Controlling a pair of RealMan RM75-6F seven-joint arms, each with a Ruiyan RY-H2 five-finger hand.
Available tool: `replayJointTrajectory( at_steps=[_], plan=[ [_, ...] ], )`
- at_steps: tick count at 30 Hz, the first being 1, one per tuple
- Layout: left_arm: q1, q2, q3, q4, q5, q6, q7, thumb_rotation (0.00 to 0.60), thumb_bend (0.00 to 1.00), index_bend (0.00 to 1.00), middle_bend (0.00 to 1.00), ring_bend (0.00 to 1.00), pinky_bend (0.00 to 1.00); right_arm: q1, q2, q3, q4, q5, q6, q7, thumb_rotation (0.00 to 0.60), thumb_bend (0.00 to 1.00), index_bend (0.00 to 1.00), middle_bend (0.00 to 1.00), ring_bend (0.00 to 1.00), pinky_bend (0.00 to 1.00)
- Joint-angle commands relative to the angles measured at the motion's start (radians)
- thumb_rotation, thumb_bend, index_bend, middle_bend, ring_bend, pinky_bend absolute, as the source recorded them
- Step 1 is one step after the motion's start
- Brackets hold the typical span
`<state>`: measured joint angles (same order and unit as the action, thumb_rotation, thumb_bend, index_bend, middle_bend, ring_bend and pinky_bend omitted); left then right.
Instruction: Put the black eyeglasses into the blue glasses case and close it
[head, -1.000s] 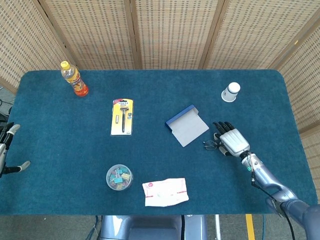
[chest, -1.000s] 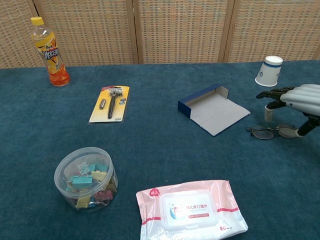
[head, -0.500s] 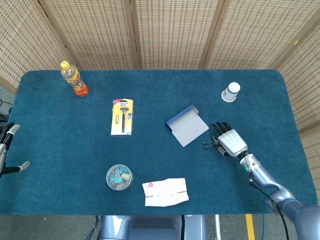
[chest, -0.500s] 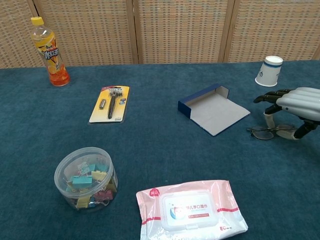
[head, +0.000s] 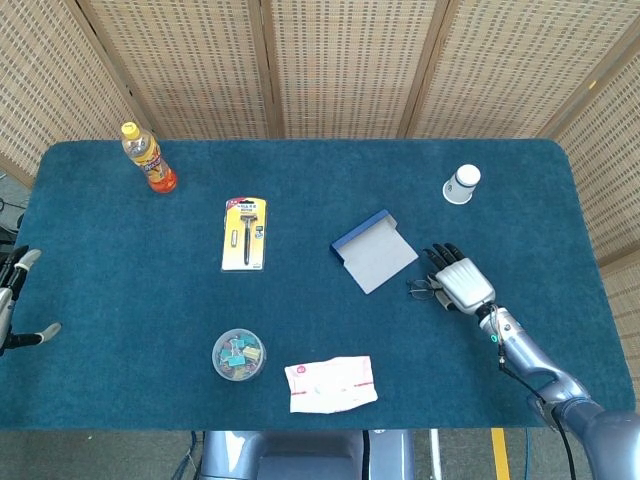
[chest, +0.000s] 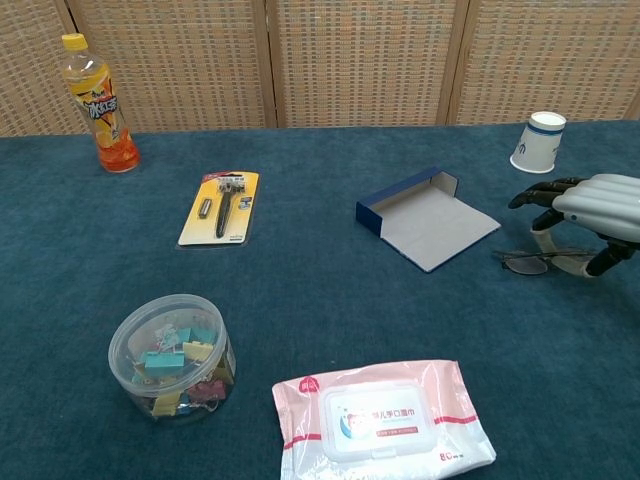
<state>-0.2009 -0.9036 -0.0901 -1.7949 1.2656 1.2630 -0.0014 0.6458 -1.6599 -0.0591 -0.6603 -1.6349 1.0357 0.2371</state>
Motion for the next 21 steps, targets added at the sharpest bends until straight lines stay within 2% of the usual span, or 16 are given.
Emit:
replayJointTrajectory(
  at_steps=[1,6,11,17,21],
  plan=[
    [-0.001,0.000,0.000,0.001,-0.001,-0.002,-0.002,0.600,0.00,0.00,0.00,0.00,0.00,0.002,-0.002,-0.001,0.009,-0.015,0.038,0.008,0.600,0.54,0.58,0.14,0.00,0.10],
    [-0.004,0.001,-0.002,0.003,-0.005,-0.009,-0.003,0.600,0.00,0.00,0.00,0.00,0.00,0.024,0.006,-0.006,0.022,-0.052,0.092,0.017,0.600,0.55,0.58,0.16,0.01,0.11],
    [-0.008,0.000,-0.003,0.005,-0.012,-0.017,-0.003,0.600,0.00,0.00,0.00,0.00,0.00,0.106,0.017,0.004,0.041,-0.099,0.120,-0.025,0.600,0.56,0.59,0.17,0.01,0.11],
    [-0.008,0.002,-0.006,0.007,-0.021,-0.018,-0.009,0.600,0.00,0.00,0.00,0.00,0.00,0.184,-0.009,0.013,0.091,-0.115,0.078,-0.054,0.600,0.57,0.59,0.18,0.01,0.11],
    [-0.007,0.004,-0.011,0.013,-0.040,-0.022,-0.018,0.600,0.00,0.00,0.00,0.00,0.00,0.244,-0.064,-0.006,0.157,-0.138,0.008,-0.083,0.600,0.57,0.59,0.18,0.01,0.11]
  ],
)
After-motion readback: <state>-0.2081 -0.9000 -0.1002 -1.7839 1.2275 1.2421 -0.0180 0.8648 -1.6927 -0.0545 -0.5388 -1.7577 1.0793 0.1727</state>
